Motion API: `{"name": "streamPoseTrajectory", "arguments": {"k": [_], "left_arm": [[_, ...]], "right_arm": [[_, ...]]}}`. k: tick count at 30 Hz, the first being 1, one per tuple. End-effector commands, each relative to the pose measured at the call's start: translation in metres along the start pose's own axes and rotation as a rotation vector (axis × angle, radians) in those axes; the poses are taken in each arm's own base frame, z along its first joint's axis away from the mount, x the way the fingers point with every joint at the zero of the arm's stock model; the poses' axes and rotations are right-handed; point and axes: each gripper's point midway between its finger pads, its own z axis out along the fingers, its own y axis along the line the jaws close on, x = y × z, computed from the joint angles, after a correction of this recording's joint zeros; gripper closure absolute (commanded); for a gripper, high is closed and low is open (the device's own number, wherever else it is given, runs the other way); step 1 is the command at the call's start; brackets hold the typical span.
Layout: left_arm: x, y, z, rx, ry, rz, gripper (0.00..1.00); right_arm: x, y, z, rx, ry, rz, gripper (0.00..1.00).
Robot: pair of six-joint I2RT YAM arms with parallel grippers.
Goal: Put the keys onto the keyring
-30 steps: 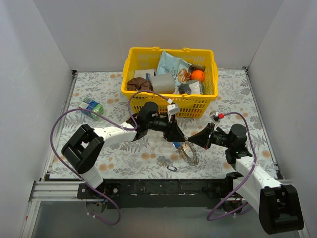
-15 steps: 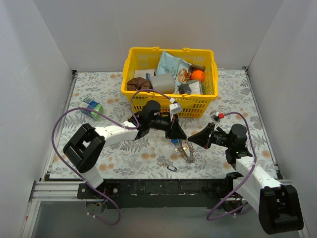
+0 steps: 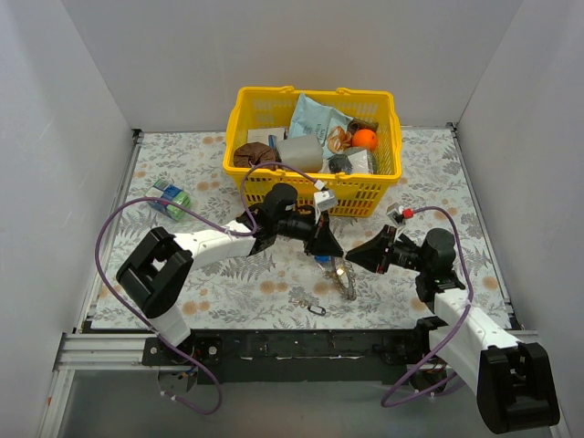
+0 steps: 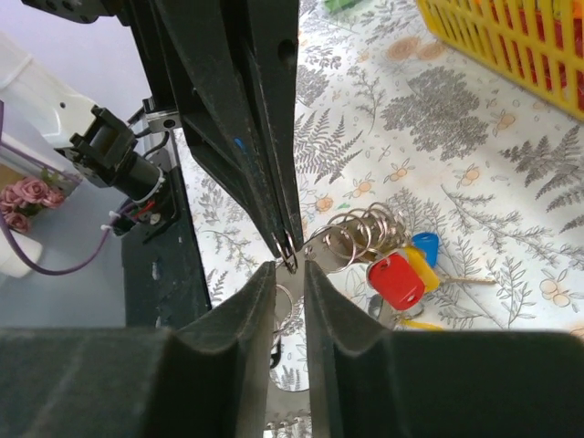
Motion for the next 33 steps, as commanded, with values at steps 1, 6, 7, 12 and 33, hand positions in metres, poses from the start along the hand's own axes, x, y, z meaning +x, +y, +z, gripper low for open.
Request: {"name": "streamPoseTrajectory", "arguments": {"k": [1, 6, 7, 12, 33], "left_arm": [[-0.009, -0.009, -0.002, 0.019, 0.022, 0.056, 1.0], [-0.006, -0.012, -0.001, 0.03, 0.051, 0.059, 1.0], [-0.006, -0.013, 0.0, 0.034, 0.052, 0.061, 1.0], [-0.009, -0.018, 0.001, 0.051, 0.051, 0.069, 1.0], [-0.029, -0.028, -0.013, 0.024, -0.082, 0.066, 0.58]], "right_arm": [[-0.021, 0.007, 0.002, -0.016, -0.044, -0.098, 0.66], [-0.026, 0.006, 0.002, -0.012, -0.047, -0.116, 0.49], [-0.025, 0.006, 0.003, -0.016, -0.042, -0.112, 0.49], [-0.019, 0.005, 0.003, -0.028, -0.022, -0.097, 0.51], [-0.024, 0.017, 0.001, -0.059, -0.083, -0.079, 0.99]]}}
